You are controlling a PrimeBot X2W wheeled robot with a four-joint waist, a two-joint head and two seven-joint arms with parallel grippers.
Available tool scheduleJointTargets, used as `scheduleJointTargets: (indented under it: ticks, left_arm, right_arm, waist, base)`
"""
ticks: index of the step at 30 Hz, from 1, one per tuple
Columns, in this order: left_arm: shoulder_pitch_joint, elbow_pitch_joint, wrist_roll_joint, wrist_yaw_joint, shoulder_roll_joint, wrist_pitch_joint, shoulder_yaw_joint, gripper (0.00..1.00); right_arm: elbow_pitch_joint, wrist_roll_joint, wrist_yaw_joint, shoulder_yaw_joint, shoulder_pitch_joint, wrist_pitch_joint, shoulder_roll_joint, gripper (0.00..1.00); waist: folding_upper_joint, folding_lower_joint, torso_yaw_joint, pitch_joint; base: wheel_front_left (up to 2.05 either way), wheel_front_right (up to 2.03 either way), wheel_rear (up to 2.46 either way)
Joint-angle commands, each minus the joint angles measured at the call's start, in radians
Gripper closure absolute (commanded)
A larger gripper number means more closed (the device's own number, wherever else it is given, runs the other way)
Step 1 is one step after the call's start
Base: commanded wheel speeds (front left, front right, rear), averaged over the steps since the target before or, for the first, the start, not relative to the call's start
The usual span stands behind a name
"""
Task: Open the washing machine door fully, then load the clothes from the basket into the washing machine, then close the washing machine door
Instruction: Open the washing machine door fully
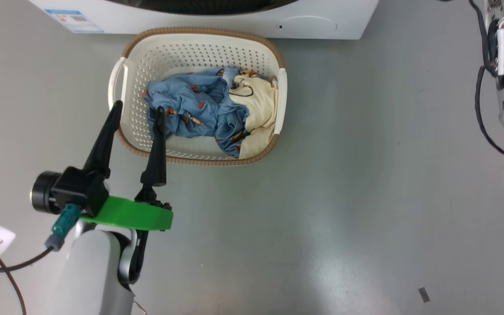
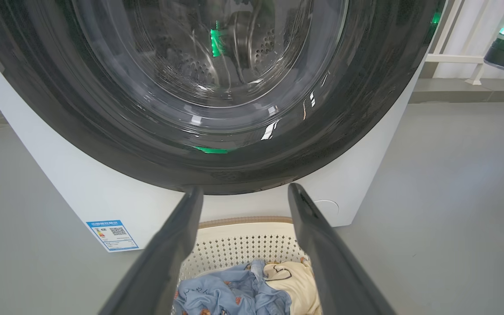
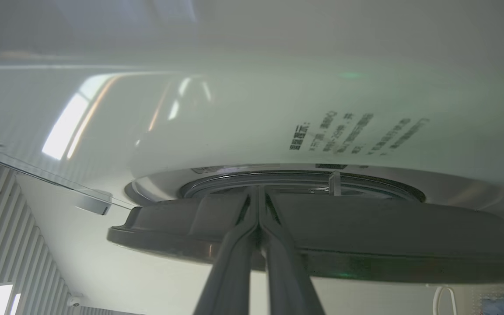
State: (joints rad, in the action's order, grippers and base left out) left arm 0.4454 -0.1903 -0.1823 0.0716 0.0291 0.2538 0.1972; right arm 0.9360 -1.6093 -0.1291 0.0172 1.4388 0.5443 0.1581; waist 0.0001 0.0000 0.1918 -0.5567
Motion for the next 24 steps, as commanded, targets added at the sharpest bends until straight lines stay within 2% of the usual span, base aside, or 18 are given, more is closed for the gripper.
scheduleJointTargets:
  ticks: [1, 12, 24]
  left_arm:
    - [0.012, 0.027, -0.016, -0.013, 0.021, 0.008, -0.025, 0.00]
    - [0.024, 0.035, -0.036, -0.030, 0.021, 0.008, 0.001, 0.00]
    - [0.030, 0.034, -0.045, -0.041, 0.021, 0.008, 0.000, 0.00]
  right_arm:
    - [-0.010, 0.014, -0.002, -0.012, 0.035, 0.002, -0.020, 1.00]
    - [0.089, 0.060, -0.002, -0.054, 0.139, 0.020, -0.015, 1.00]
    - [0.091, 0.073, -0.002, -0.079, 0.136, 0.083, -0.016, 1.00]
  waist:
    - [-0.0001, 0.0000, 0.015, -0.015]
    - [-0.0001, 0.0000, 0.042, -0.044]
    - [-0.0001, 0.0000, 0.042, -0.044]
  base:
    - [0.00, 0.00, 0.00]
    - [0.00, 0.00, 0.00]
    - [0.00, 0.00, 0.00]
